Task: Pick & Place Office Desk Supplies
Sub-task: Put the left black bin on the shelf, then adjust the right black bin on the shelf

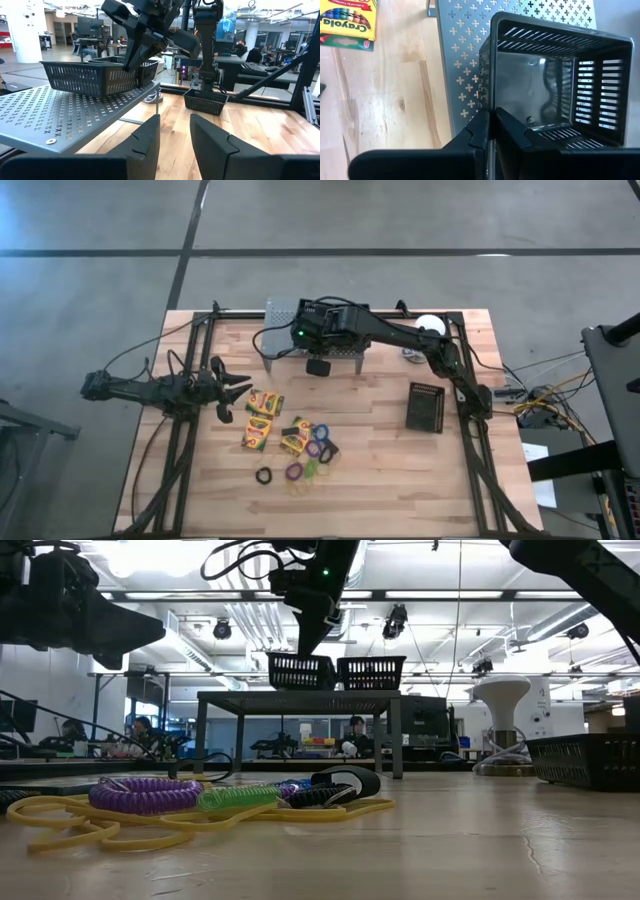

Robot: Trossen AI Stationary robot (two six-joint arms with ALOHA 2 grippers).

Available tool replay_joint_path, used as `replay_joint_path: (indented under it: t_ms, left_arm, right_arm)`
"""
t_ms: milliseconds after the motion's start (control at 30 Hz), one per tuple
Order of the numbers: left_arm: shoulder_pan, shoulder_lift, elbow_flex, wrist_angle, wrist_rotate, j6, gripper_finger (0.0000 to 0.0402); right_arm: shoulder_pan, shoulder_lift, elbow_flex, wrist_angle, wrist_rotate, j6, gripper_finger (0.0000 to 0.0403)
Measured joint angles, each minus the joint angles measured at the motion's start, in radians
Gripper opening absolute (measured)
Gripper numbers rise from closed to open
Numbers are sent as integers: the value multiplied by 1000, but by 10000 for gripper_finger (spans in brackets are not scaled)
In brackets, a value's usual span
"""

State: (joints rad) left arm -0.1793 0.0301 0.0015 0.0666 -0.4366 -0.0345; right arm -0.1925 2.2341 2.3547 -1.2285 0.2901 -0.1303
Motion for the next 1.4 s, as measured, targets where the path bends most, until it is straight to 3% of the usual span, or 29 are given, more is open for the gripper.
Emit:
replay_joint_path:
  t_ms: [167,467,667,800,933,1100,1267,1400]
  left_arm:
    - [0,0,0,0,0,0,113]
    - [0,0,0,0,0,0,113]
    - [0,0,0,0,0,0,113]
    - [0,0,0,0,0,0,113]
    - [0,0,0,0,0,0,113]
    - [0,0,0,0,0,0,113]
    - [0,4,0,1,0,0,113]
    - [0,6,0,0,0,0,113]
  right_arm:
    - [0,0,0,0,0,-1,32]
    - [1,-7,1,-3,0,5,111]
    - [21,-92,1,-16,0,41,135]
    - [20,-170,2,-157,24,135,129]
    - [-13,-239,-18,-357,150,325,108]
    - [-46,-363,-195,-264,110,373,76]
    - [-87,-456,-420,-250,212,443,51]
    - [-136,-525,-588,-154,182,429,37]
